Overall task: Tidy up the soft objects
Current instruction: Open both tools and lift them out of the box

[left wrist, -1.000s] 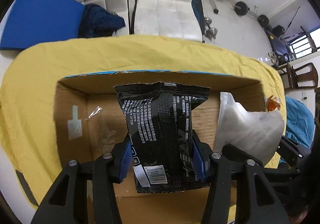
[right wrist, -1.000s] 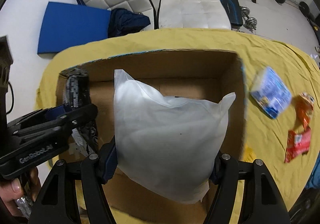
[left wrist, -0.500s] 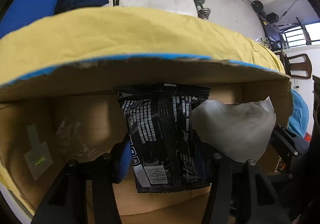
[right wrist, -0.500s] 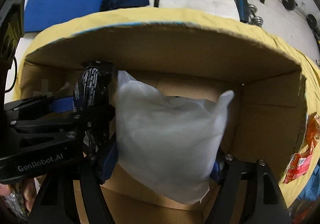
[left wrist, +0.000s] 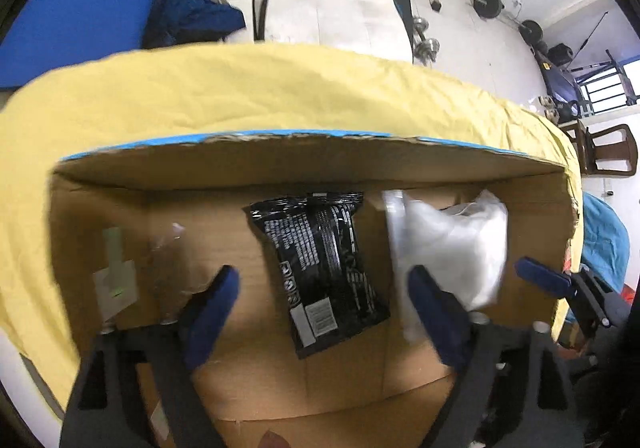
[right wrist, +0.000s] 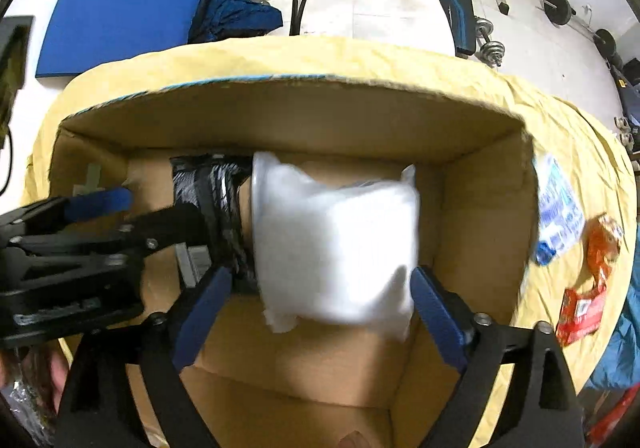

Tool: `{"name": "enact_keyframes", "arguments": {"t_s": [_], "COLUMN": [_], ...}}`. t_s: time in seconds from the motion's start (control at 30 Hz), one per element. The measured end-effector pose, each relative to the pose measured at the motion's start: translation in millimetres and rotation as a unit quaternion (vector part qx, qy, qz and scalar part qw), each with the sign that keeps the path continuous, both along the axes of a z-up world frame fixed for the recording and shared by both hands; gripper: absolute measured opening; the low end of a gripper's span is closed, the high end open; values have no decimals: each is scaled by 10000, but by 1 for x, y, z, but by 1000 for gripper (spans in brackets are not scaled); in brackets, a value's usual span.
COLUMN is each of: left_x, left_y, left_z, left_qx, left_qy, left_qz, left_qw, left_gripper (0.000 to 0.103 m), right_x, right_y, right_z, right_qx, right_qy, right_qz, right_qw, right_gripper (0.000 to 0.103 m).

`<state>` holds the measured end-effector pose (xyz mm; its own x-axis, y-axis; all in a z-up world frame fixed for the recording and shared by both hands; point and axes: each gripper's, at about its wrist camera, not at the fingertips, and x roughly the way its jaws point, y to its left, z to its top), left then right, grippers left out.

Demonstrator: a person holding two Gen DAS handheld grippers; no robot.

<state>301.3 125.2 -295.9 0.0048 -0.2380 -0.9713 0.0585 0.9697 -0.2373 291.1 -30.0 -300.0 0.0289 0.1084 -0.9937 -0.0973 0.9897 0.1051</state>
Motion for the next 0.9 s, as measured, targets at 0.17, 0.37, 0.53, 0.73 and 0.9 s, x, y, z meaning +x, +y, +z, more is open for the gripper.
{"name": "enact_keyframes", "arguments": {"t_s": [0.17,0.37,0.53,0.73,0.9], "left_x": [-24,-54,-77,-116,-146], "left_y": [10,18,18,16,15], "left_z": [29,52,66,98,122], "left_qx": [200,343,550,755,737], "left_qy": [-418,-859,-1070,-1499,-1648], "left_qz": [170,403,486,541,475], "left_qw": [9988,9949,9915,9843,9824], "left_gripper": [103,103,103,103,103], "right_x": [-22,-51,-79,-118,-150], "right_y": [-5,-6,2,3,0], "right_z": [14,29,54,92,124], "right_qx": [-35,-159,-202,-292,-255], "right_qy": [-150,-384,-716,-964,-1144], "right_qz": [-217,-441,-470,-480,-495], "right_qw": [9996,9982,9961,9938,9919], "right_gripper": [103,103,103,103,103]}}
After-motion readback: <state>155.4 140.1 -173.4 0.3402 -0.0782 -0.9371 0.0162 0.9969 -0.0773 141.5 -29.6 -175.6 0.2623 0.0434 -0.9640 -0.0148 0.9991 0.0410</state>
